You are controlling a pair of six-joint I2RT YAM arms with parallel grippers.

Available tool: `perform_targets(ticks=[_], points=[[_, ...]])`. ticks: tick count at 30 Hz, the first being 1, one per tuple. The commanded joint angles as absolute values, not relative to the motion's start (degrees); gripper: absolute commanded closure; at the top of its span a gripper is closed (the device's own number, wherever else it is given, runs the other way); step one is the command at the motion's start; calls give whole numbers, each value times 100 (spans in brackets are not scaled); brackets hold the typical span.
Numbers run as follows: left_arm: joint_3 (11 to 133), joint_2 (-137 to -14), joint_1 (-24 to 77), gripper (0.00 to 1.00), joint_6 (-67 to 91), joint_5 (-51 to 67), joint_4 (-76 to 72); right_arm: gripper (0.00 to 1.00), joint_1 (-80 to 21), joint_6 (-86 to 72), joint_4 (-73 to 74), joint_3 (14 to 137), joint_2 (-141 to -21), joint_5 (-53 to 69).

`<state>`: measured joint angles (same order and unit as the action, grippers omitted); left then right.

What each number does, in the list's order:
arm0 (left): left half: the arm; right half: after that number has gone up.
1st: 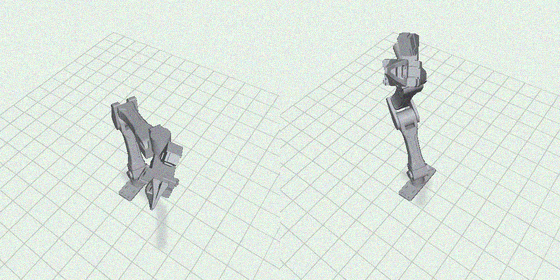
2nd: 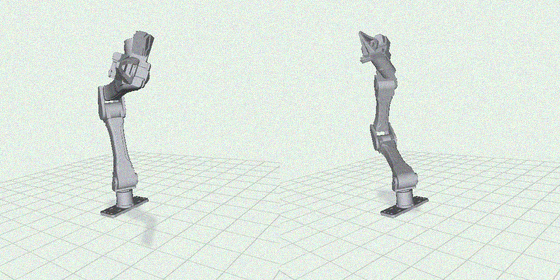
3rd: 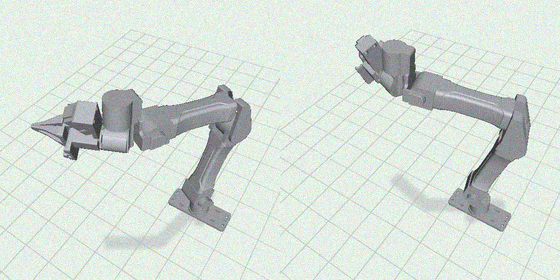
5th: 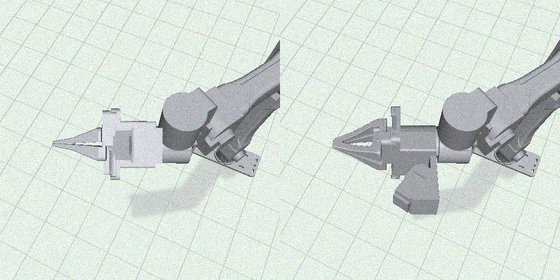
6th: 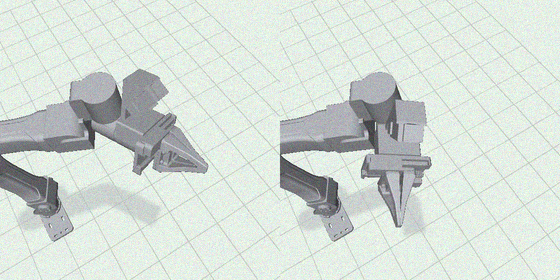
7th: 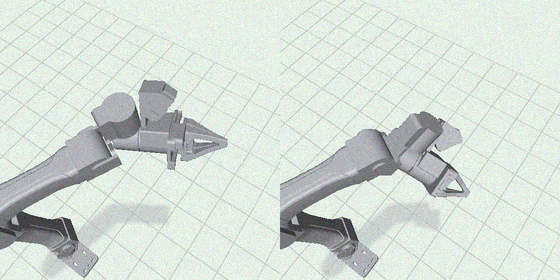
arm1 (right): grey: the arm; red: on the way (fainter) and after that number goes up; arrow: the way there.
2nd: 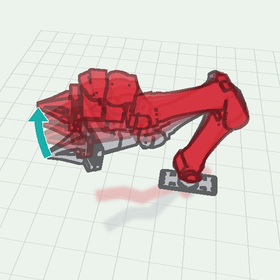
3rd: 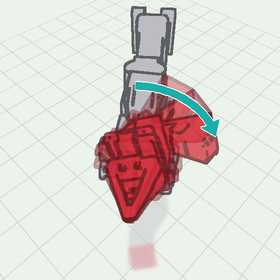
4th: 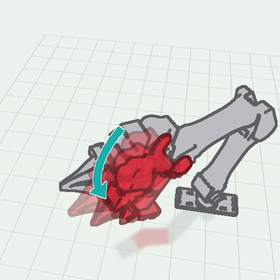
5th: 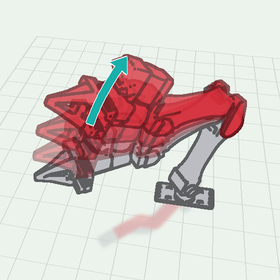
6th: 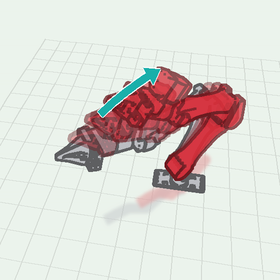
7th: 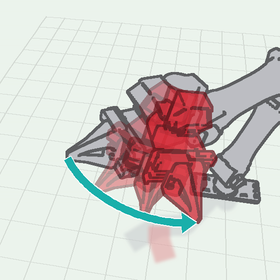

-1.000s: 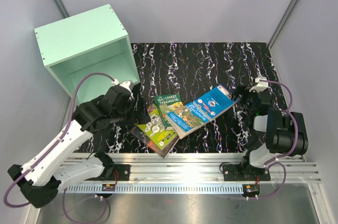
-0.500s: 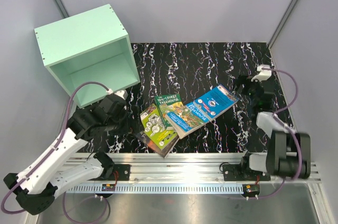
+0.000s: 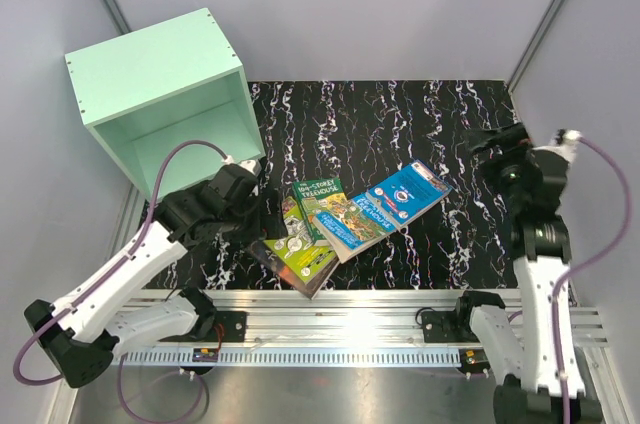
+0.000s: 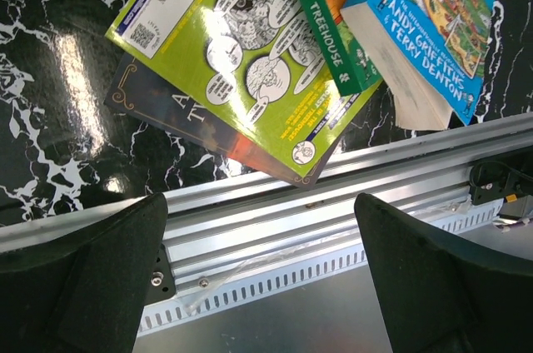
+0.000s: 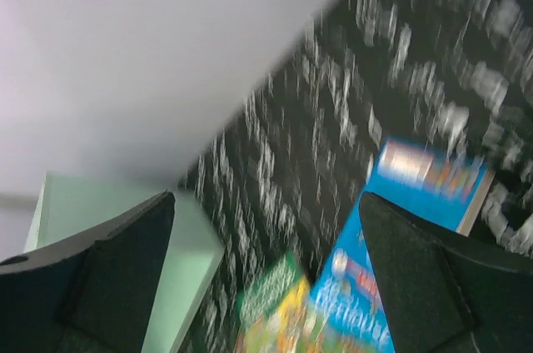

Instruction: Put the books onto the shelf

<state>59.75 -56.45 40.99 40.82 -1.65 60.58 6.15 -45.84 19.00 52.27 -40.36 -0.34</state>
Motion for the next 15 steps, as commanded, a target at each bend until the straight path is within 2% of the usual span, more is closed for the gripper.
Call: perform_targets(ticks=[1, 4, 5, 10, 15], points=[[6214, -5573, 4122, 1, 3885, -18, 5599, 0, 580, -6017, 3806, 4672, -4886, 2406], [6039, -5450, 4122, 1, 3885, -26, 5511, 0, 528, -7227, 2394, 3128, -4510, 3731], [5986, -5345, 4131, 1, 3885, -26, 5502, 0, 510, -7468, 1860, 2824, -4126, 3840], [5608, -5010, 4131, 1, 3964, -26, 5423, 0, 457, -8041, 1854, 1857, -3411, 4121], [5318, -4764, 4131, 1, 4017, -26, 5432, 0, 71, -8165, 1583, 1319, -3585, 4158]])
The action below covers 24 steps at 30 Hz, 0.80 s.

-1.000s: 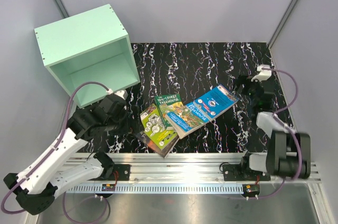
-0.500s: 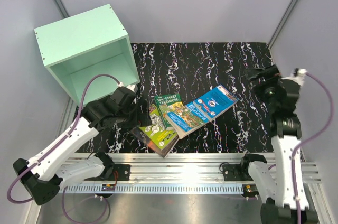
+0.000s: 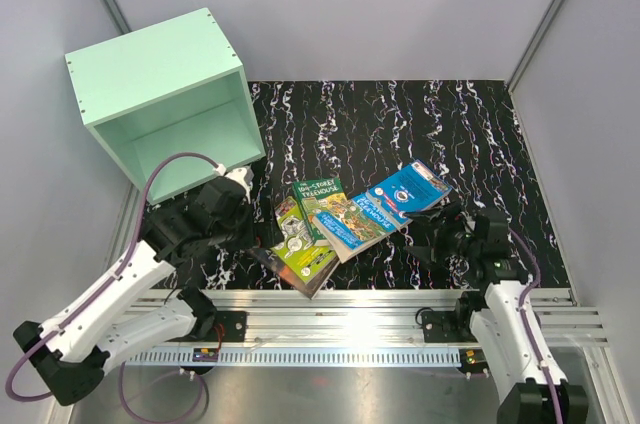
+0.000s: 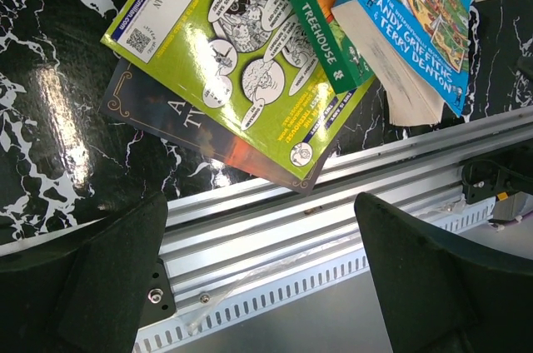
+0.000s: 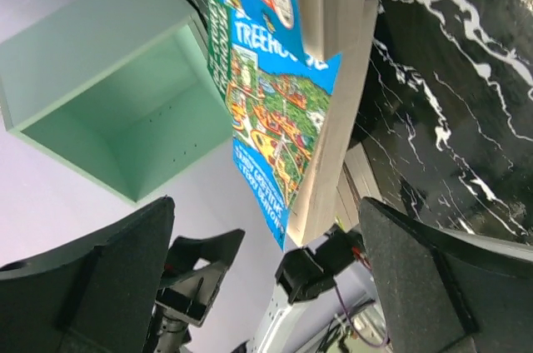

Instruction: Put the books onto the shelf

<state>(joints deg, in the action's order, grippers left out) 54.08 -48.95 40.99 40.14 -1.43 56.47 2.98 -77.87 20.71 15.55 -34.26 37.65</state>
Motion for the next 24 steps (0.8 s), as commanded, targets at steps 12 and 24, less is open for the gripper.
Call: perform_targets(ticks=[12, 24], points=[[5458, -4702, 4131, 1, 4025, -184, 5800, 0, -1898, -7892, -219, 1828, -6310, 2743], [5370, -4272, 4122, 1, 4227, -422, 6249, 0, -1916, -8129, -1044, 1539, -6177, 2039]])
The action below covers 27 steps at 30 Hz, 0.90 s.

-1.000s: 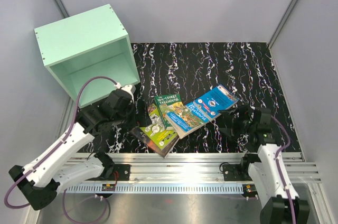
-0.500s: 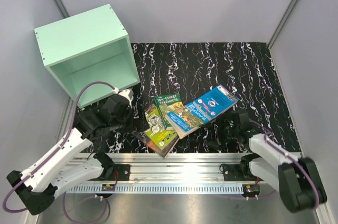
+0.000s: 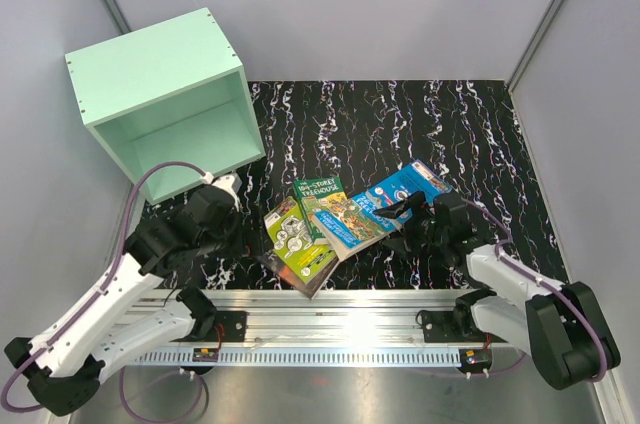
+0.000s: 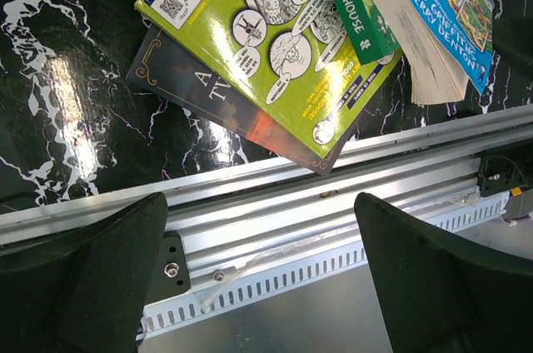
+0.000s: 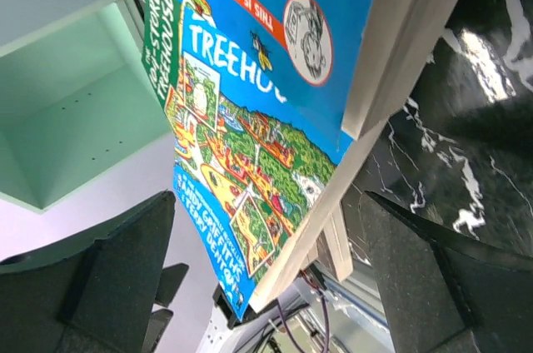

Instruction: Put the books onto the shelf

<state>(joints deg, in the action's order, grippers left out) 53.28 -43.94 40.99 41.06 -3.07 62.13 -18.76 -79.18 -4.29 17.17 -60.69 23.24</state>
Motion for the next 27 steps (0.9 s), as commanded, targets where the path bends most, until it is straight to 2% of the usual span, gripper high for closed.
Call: perform_targets(ticks=[1, 4, 9, 13, 14, 16, 17, 19, 23, 27], points=[[5353, -4237, 4122, 1, 4245, -422, 6258, 0, -1925, -8165, -1263, 1399, -6344, 2161], [5370, -4245, 4122, 1, 4271, -422, 6302, 0, -1942, -8165, -2202, 1301, -7545, 2512], [5431, -4263, 4131, 1, 4254, -448, 6416, 2, -2223, -8218, -2847, 1327, -8419, 2532], [5423, -4306, 4122, 1, 4298, -457, 6539, 16, -2303, -8148, -2883, 1564, -8630, 2496], [5423, -4341, 4122, 1, 4298, -431, 6565, 27, -2311, -8130, -2883, 1599, -8640, 2505], [5423, -4368, 4131, 1, 4289, -413, 6592, 39, -2312, -8112, -2822, 1644, -8596, 2514], [5414, -4377, 4131, 1, 4280, -413, 6600, 49, -2312, -8077, -2752, 1652, -8535, 2505], [5440, -4368, 4122, 1, 4272, -431, 6609, 59, -2312, -7990, -2289, 1687, -8220, 2461], [5441, -4324, 4122, 1, 4237, -448, 6566, 72, -2320, -7394, -1005, 1915, -7393, 2338], [5362, -4280, 4122, 1, 4175, -352, 6346, 75, -2312, -6874, 454, 2380, -6436, 2215]])
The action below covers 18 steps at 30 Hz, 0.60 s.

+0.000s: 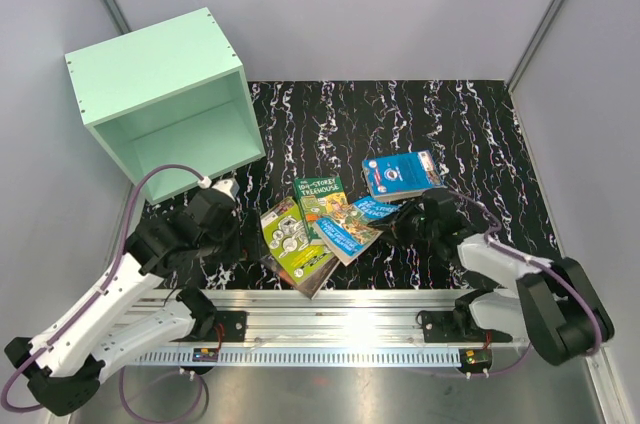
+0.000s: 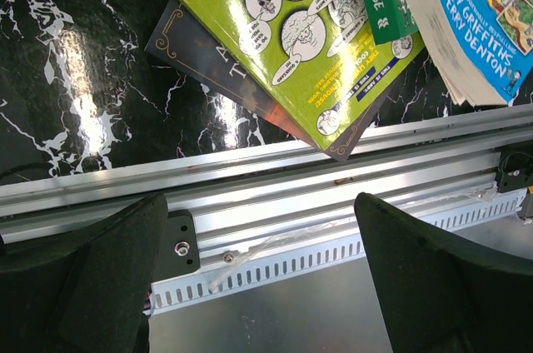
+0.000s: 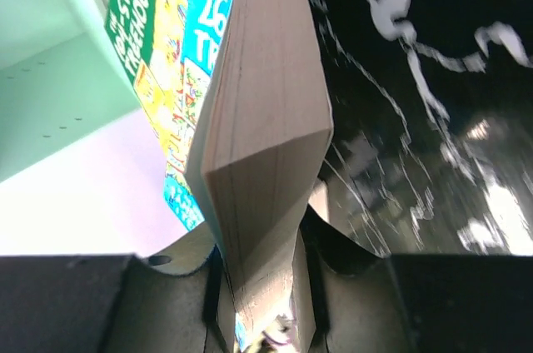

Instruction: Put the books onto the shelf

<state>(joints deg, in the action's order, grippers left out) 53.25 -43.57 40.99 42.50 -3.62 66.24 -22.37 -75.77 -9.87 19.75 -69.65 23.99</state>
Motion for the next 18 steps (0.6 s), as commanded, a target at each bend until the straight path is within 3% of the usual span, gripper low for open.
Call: perform_targets(ticks=[1, 8, 18], points=[[5335, -4254, 4122, 1, 4175, -273, 6276, 79, -2320, -6795, 953, 2478, -6059, 2197], [5116, -4368, 4122, 1, 4105, 702, 4829, 100, -2312, -6408, 2047, 3146, -5194, 2469], [4738, -5087, 4122, 1, 4184, 2328, 2629, 100, -2312, -6319, 1110, 3920, -5572, 4173]])
